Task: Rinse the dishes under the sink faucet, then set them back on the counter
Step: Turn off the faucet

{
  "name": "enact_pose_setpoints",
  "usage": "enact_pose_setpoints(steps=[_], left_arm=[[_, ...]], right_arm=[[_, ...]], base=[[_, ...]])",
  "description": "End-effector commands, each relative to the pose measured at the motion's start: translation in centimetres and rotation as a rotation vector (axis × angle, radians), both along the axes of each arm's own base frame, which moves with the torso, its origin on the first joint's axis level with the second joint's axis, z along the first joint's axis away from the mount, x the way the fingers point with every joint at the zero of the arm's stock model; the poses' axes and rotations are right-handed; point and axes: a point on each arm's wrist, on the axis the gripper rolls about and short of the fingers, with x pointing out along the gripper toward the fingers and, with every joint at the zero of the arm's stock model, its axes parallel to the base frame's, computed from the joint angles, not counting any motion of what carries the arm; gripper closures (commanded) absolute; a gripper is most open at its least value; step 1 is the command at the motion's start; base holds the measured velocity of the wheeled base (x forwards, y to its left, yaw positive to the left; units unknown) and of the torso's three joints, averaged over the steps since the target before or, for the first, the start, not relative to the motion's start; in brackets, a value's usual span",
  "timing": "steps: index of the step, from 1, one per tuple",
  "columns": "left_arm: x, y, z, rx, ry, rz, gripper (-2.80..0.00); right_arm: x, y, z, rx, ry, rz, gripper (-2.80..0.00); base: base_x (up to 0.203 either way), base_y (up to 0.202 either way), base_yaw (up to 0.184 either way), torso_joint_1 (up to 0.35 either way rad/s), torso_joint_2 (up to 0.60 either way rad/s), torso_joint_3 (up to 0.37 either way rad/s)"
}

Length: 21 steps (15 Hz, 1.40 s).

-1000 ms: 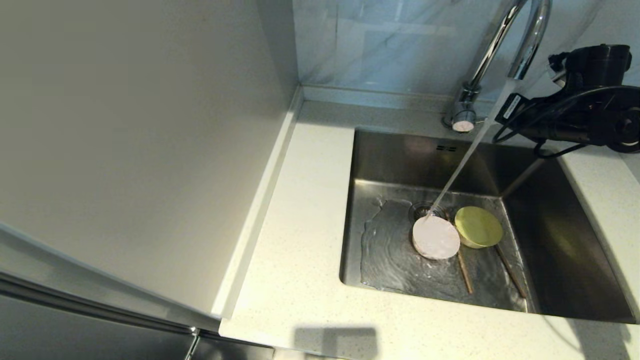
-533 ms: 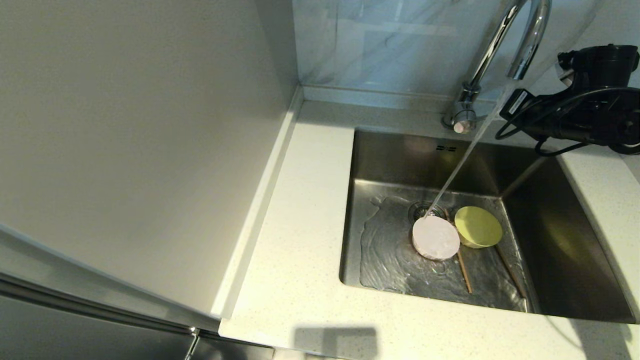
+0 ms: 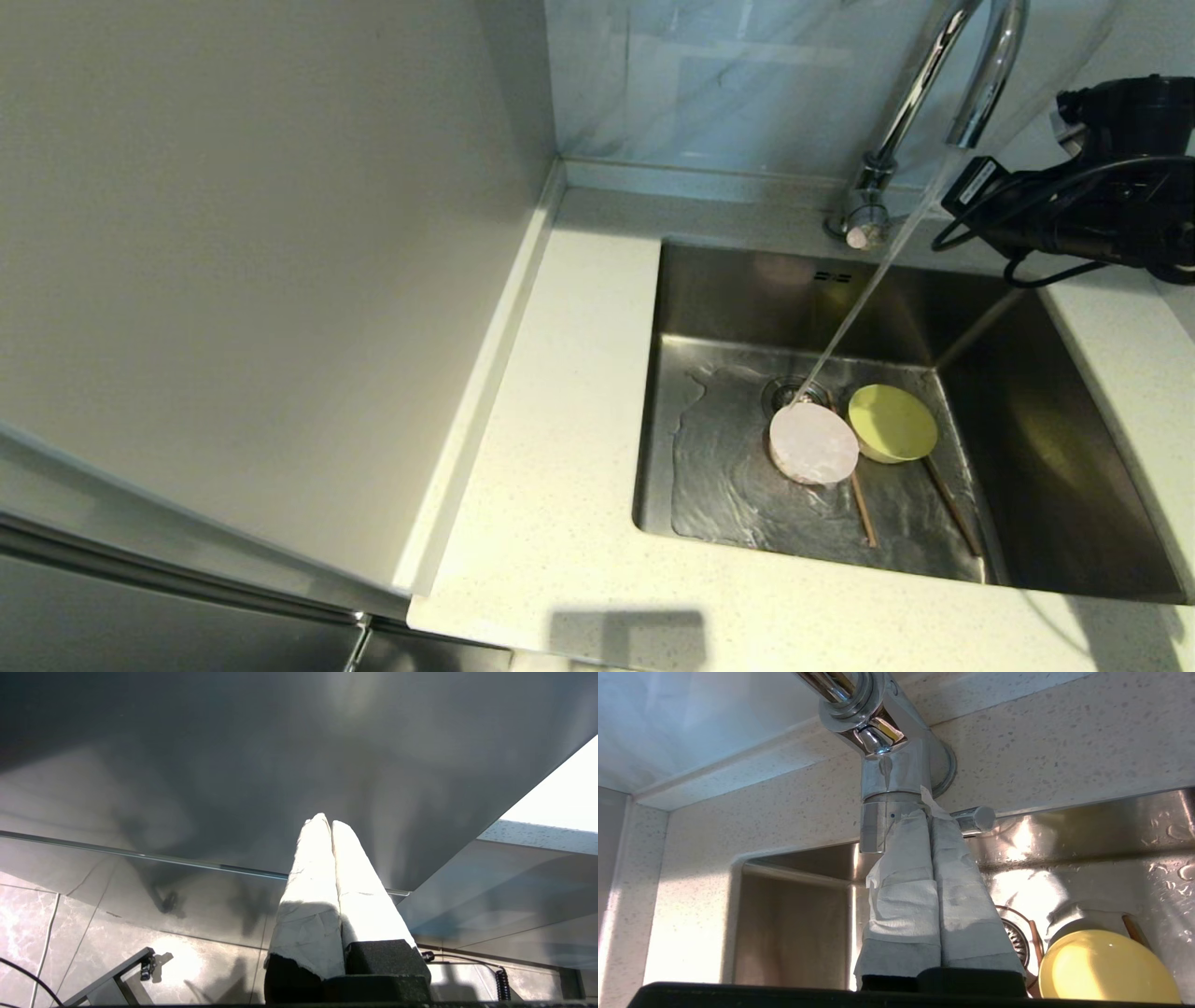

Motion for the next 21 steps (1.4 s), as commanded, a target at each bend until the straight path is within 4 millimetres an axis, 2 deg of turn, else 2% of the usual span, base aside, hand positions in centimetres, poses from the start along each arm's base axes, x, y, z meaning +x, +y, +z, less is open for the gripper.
enact_pose_setpoints(steps=[1,10,12,17,21], left_arm=[[0.0,0.0,0.0,0.000,-0.003,0.000,0.00],[0.0,0.0,0.0,0.000,-0.003,0.000,0.00],[0.0,0.0,0.0,0.000,-0.003,0.000,0.00],[0.0,0.0,0.0,0.000,-0.003,0.000,0.00],[0.0,0.0,0.0,0.000,-0.003,0.000,0.00]], right_arm=[[0.0,0.2,0.1,0.012,-0.002,0.009,0.00],[1.1,0.5,-0.6,0.060,-0.018,0.034,0.00],[1.3,0.5,-0.1,0.074,-0.036,0.034,0.00],[-1.3,-0.5,2.7,0.069,-0.098,0.007,0.00],[-1.8,-0.6,2.0,0.064,-0.066,0.000,0.00]], base=[[0.000,0.000,0.000,0.000,0.00,0.000],[0.000,0.000,0.000,0.000,0.00,0.000],[0.000,0.000,0.000,0.000,0.00,0.000],[0.000,0.000,0.000,0.000,0.00,0.000],[0.000,0.000,0.000,0.000,0.00,0.000]])
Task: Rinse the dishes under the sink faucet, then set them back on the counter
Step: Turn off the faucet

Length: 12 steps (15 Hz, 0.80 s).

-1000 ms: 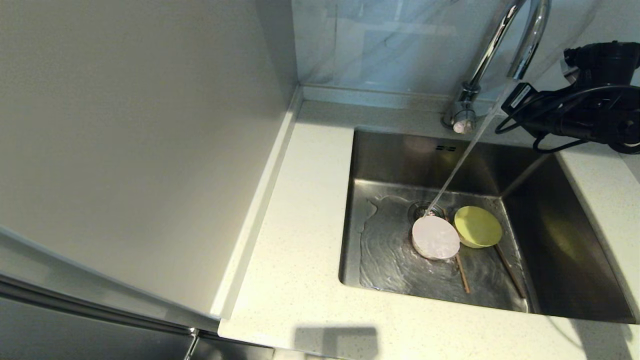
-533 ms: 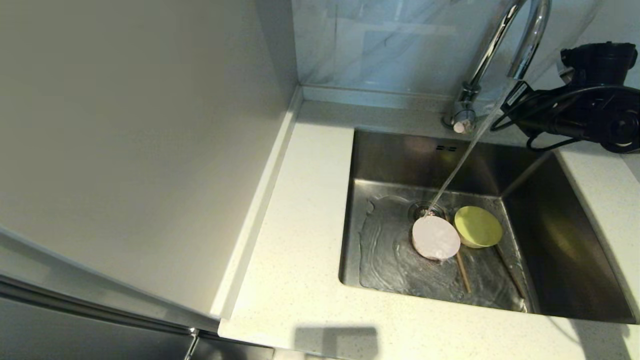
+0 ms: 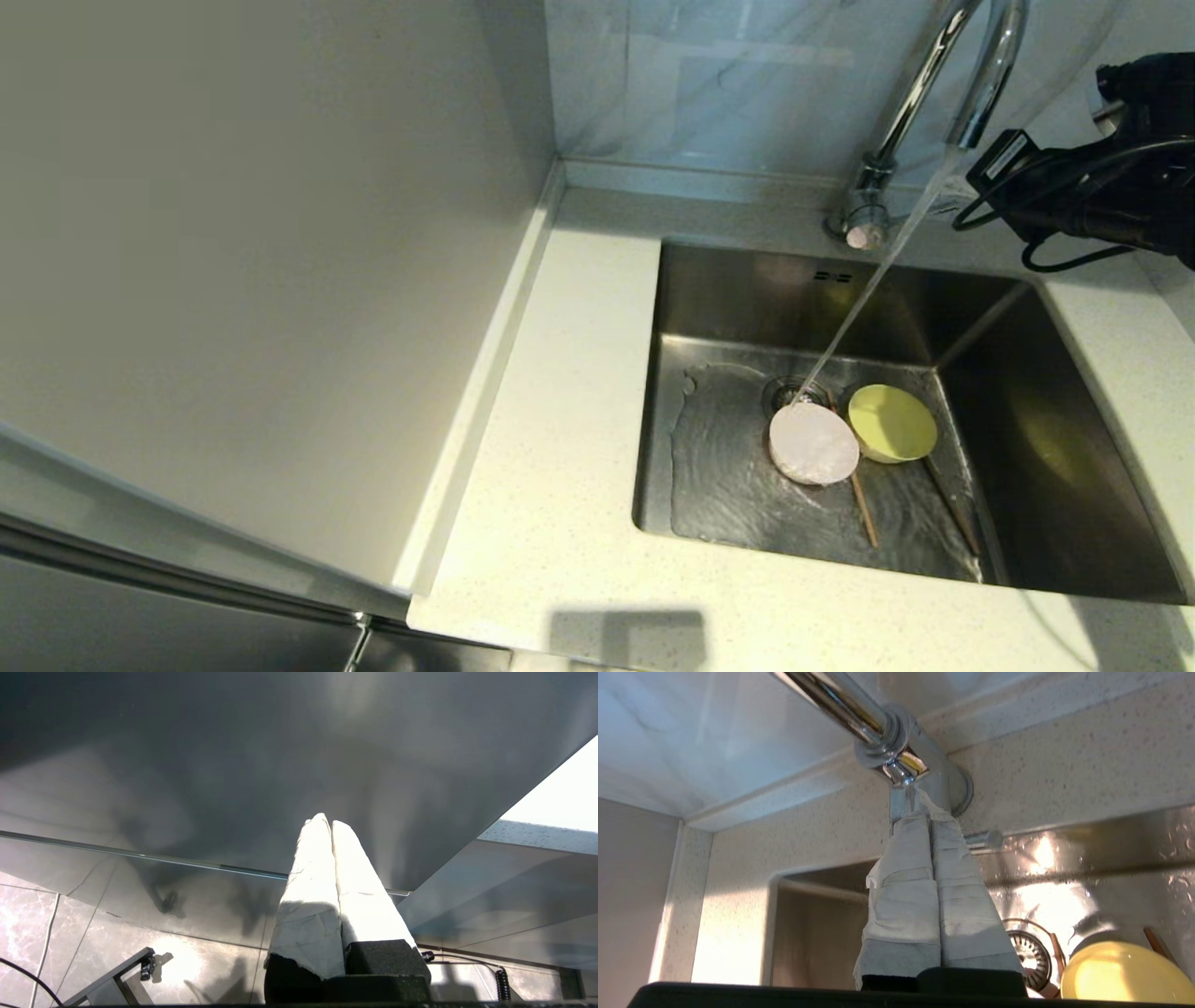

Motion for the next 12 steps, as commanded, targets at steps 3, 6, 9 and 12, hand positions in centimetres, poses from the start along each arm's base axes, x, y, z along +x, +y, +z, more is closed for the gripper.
enact_pose_setpoints(steps=[3,6,9,12], left_arm=[[0.0,0.0,0.0,0.000,-0.003,0.000,0.00],[0.0,0.0,0.0,0.000,-0.003,0.000,0.00],[0.0,0.0,0.0,0.000,-0.003,0.000,0.00],[0.0,0.0,0.0,0.000,-0.003,0.000,0.00]], right_arm=[[-0.4,-0.3,-0.3,-0.001,0.013,-0.006,0.00],[-0.3,-0.6,-0.8,-0.006,0.031,-0.015,0.00],[0.0,-0.7,-1.5,-0.021,0.053,-0.013,0.00],[0.5,-0.8,-2.1,-0.032,0.067,-0.014,0.00]], base=[[0.000,0.000,0.000,0.000,0.00,0.000],[0.000,0.000,0.000,0.000,0.00,0.000],[0.000,0.000,0.000,0.000,0.00,0.000],[0.000,0.000,0.000,0.000,0.00,0.000]])
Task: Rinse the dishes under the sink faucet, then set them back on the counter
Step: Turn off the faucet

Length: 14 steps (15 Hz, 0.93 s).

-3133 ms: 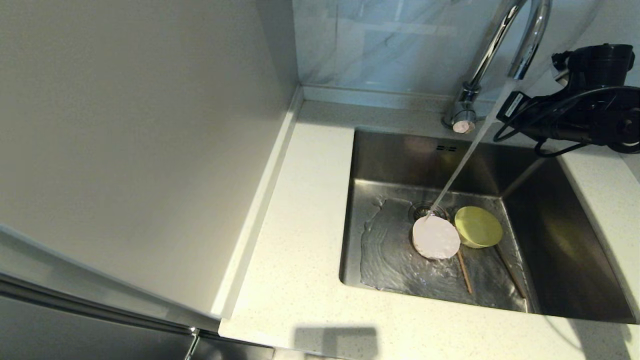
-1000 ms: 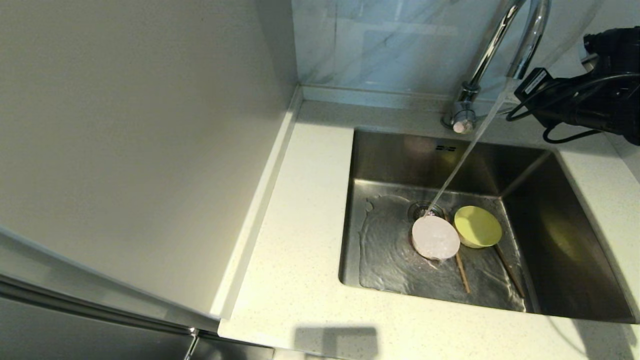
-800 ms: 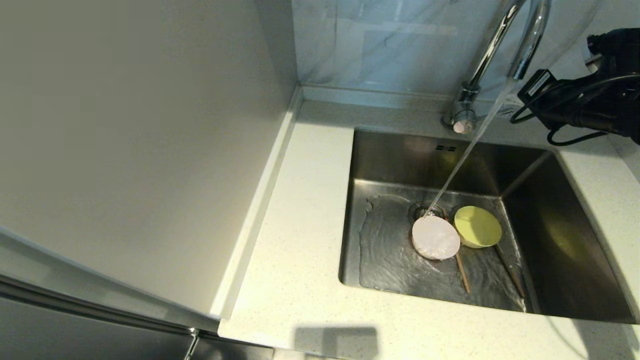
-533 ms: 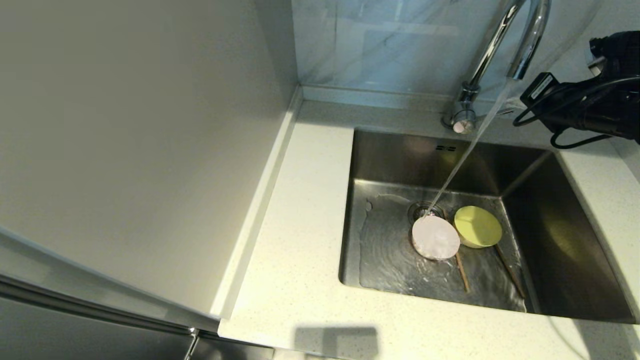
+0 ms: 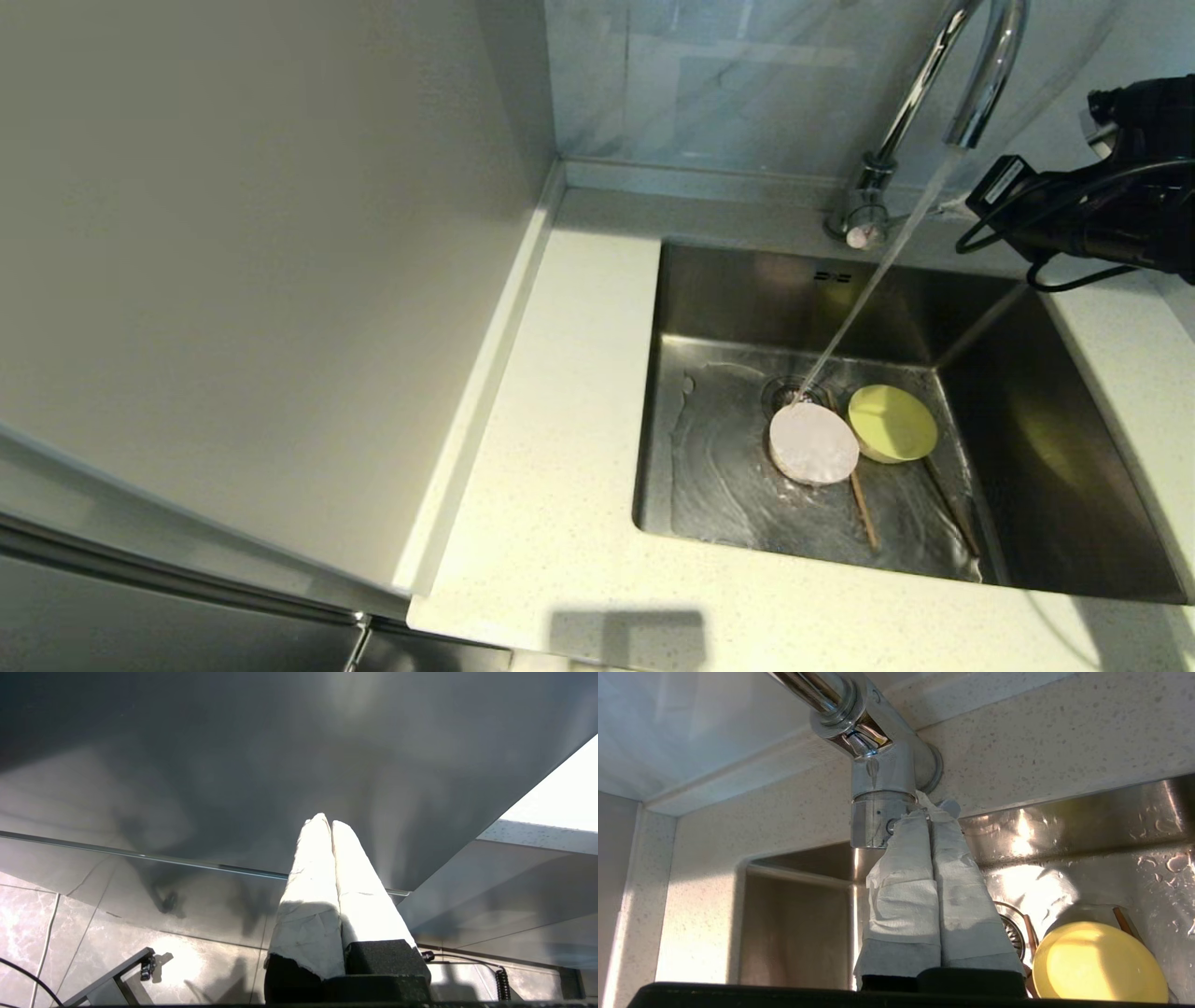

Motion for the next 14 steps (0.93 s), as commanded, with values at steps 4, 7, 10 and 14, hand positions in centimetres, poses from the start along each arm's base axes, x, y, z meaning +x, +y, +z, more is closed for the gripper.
enact_pose_setpoints(steps=[4,7,10,14], left_arm=[[0.0,0.0,0.0,-0.001,-0.004,0.001,0.00],[0.0,0.0,0.0,-0.001,-0.004,0.001,0.00],[0.0,0.0,0.0,-0.001,-0.004,0.001,0.00],[0.0,0.0,0.0,-0.001,-0.004,0.001,0.00]], right_arm=[[1.2,-0.1,-1.1,0.004,0.022,0.000,0.00],[2.1,-0.2,-1.3,0.004,0.016,-0.001,0.00],[2.8,-0.3,-1.2,0.003,0.001,-0.001,0.00],[3.1,-0.3,-0.6,0.000,-0.027,0.003,0.00]], base=[[0.000,0.000,0.000,0.000,0.00,0.000],[0.000,0.000,0.000,0.000,0.00,0.000],[0.000,0.000,0.000,0.000,0.00,0.000],[0.000,0.000,0.000,0.000,0.00,0.000]])
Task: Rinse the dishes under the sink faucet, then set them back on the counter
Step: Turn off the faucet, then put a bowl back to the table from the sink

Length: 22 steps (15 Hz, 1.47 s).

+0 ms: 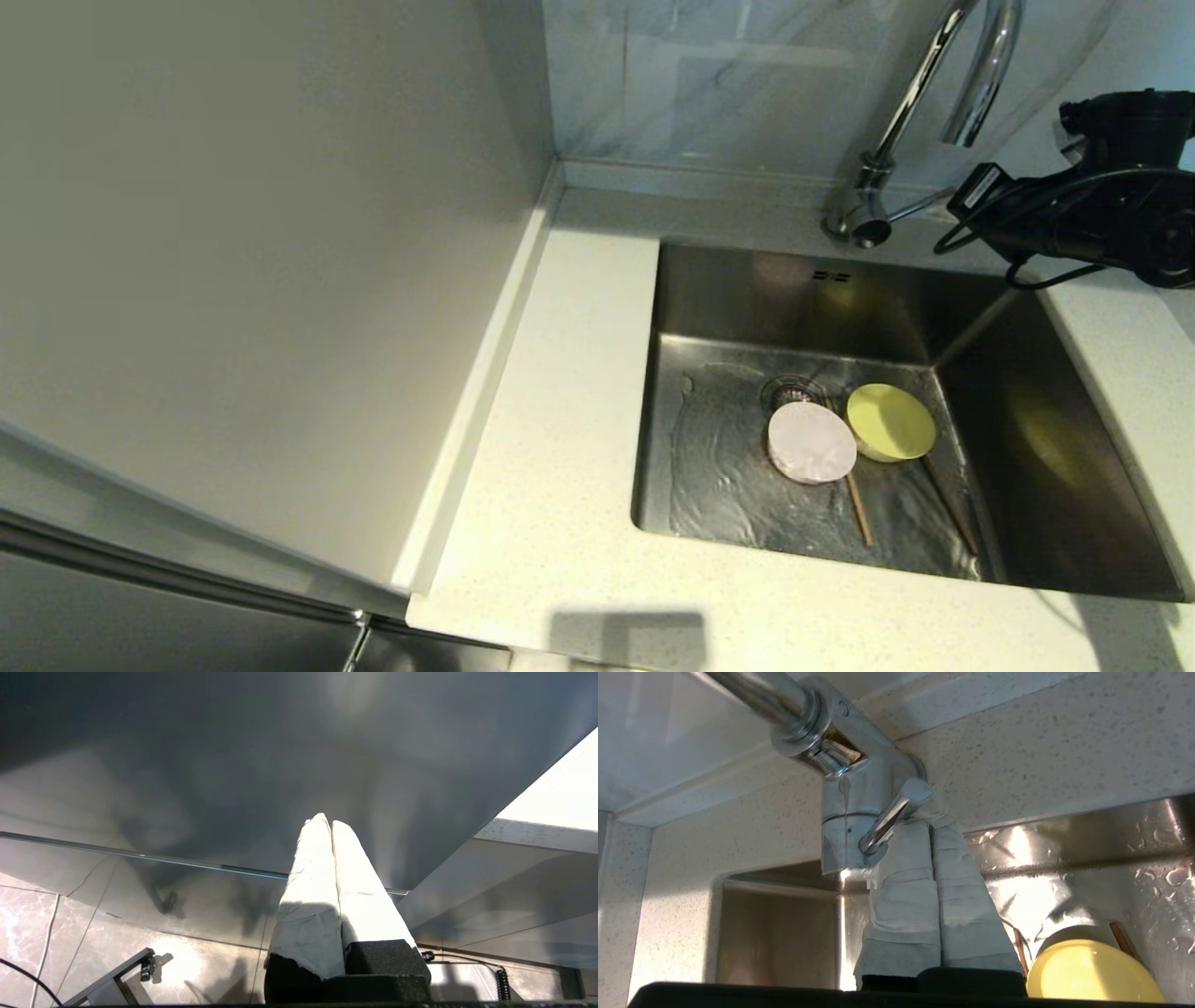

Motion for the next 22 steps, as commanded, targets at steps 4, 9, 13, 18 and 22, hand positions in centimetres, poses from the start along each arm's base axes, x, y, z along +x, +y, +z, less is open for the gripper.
enact_pose_setpoints(steps=[4,9,13,18,22], left_arm=[[0.0,0.0,0.0,0.000,-0.004,0.001,0.00],[0.0,0.0,0.0,0.000,-0.004,0.001,0.00],[0.0,0.0,0.0,0.000,-0.004,0.001,0.00],[0.0,0.0,0.0,0.000,-0.004,0.001,0.00],[0.0,0.0,0.0,0.000,-0.004,0.001,0.00]], right_arm=[[0.2,0.1,0.4,0.000,-0.021,0.006,0.00],[-1.9,-0.8,-1.7,-0.051,0.077,-0.018,0.00],[-7.9,-2.2,-2.2,-0.085,0.154,-0.077,0.00],[-20.7,-3.7,-6.3,-0.440,0.480,-0.073,0.00],[-26.2,-2.7,-5.9,-0.699,0.514,-0.032,0.00]], base=[[0.000,0.000,0.000,0.000,0.00,0.000],[0.000,0.000,0.000,0.000,0.00,0.000],[0.000,0.000,0.000,0.000,0.00,0.000],[0.000,0.000,0.000,0.000,0.00,0.000],[0.000,0.000,0.000,0.000,0.00,0.000]])
